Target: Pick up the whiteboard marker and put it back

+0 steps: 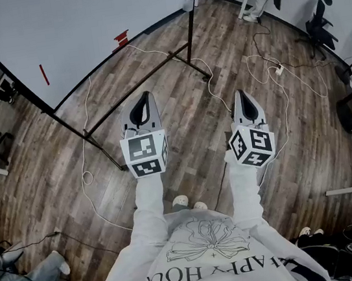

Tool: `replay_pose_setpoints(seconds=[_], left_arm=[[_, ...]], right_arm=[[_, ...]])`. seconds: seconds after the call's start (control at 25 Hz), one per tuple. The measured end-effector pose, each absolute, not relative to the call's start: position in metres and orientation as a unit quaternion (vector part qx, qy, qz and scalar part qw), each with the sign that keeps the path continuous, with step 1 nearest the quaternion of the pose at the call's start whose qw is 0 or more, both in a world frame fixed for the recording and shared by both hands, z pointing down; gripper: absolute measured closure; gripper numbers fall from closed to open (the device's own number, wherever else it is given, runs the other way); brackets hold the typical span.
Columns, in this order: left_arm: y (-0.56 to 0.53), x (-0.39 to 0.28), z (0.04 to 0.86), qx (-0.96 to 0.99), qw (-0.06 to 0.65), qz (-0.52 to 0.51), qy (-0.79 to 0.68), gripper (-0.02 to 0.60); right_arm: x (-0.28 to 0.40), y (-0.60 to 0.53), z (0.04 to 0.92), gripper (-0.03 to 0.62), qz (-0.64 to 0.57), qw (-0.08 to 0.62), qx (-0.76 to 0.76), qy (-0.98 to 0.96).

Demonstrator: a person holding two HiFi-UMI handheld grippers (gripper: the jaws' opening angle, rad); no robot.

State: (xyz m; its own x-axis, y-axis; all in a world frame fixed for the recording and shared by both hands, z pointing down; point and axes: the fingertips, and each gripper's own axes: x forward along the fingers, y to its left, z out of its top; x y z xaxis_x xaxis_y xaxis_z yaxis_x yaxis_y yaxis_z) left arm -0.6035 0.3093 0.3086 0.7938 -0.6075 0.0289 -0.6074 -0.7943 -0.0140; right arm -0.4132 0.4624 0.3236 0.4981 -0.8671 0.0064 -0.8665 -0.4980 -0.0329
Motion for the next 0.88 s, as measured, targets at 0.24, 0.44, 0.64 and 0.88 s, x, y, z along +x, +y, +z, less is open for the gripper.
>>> replay_pose_setpoints(seconds=[0.24,0.44,0.64,0.88], left_arm=[[0.304,-0.607,0.31,-0.947,0.002,-0.016,0.32,0.577],[0.291,-0.608,0.314,-0.948,0.001,-0.017,0.316,0.577],[0.281,-0.608,0.321,-0.953,0.0,-0.023,0.303,0.577],[0.273,-0.6,0.334,-0.955,-0.004,-0.04,0.293,0.577]], right_arm=[[-0.417,0.457,0.324,0.592,-0.009,0.011,-0.866,0.499],[-0.42,0.446,0.328,0.592,-0.01,0.006,-0.869,0.495],[-0.425,0.44,0.333,0.591,-0.013,0.011,-0.876,0.483],[-0.421,0.437,0.345,0.591,-0.024,0.007,-0.881,0.472]])
